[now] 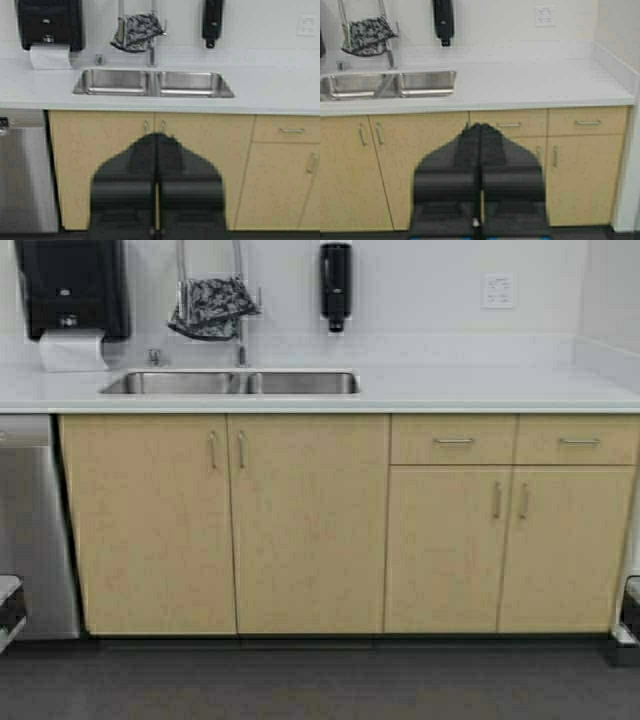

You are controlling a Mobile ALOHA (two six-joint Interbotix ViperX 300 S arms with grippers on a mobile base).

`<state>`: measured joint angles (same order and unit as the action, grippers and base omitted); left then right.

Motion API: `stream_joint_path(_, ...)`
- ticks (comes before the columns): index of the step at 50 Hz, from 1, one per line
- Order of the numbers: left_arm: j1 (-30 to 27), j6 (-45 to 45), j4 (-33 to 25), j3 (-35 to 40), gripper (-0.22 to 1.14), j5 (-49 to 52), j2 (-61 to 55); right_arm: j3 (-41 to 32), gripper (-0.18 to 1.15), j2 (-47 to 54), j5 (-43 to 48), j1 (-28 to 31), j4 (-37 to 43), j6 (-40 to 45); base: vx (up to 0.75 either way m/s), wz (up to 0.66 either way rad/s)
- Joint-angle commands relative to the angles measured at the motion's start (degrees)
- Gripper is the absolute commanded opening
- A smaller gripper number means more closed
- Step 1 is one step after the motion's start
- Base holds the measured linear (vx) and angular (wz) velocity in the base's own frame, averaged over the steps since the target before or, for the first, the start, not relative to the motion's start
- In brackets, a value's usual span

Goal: Get the cloth and wipe up the spill under the wine glass

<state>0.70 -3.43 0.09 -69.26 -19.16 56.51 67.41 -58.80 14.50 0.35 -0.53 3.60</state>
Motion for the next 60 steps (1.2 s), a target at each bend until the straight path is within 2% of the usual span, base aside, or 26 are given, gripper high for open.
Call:
stream_joint_path(1, 0.0, -0.2, 0.1, 0.4, 0.02, -1.7, -0.4, -1.2, 0.05, -0.5, 0.9, 0.1, -0.3, 0.6, 0.37, 0.18)
stream_joint_path(60, 0.0, -2.6, 0.4, -1.4, 0.02, -3.2, -2.1, -0.1, 0.05, -1.3, 2.6, 0.1, -1.8, 2.5, 0.4, 0.12)
